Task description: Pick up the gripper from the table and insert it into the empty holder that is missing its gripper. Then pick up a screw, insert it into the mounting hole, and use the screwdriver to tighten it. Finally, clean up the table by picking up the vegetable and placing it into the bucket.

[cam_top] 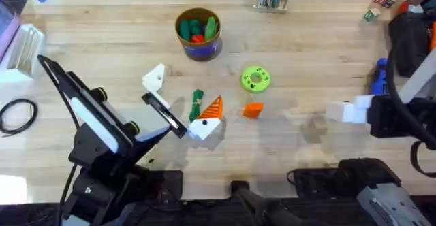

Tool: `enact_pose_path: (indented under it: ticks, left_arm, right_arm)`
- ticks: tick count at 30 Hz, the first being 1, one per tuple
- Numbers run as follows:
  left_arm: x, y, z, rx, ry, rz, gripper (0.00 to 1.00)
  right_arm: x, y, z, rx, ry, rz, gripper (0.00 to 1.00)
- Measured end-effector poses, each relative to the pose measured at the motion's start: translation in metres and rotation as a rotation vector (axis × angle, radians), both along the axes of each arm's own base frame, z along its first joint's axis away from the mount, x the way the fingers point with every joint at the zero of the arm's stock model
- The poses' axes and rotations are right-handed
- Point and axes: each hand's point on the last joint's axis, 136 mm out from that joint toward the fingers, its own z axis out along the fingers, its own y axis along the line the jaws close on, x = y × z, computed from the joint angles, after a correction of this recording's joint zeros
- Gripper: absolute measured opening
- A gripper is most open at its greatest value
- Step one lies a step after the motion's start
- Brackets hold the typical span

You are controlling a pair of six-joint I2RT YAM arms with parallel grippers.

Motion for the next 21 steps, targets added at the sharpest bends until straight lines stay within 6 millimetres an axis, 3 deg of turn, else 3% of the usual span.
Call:
enact_pose_path:
  ticks: [21]
  left_arm:
    - [-0.0040,-0.0041,0.0013,-0.003,-0.004,-0.033,0.987]
  right_arm:
    - [-0.0001,-0.0079,0.0003,-0.038,0.000,-0.025,0.992]
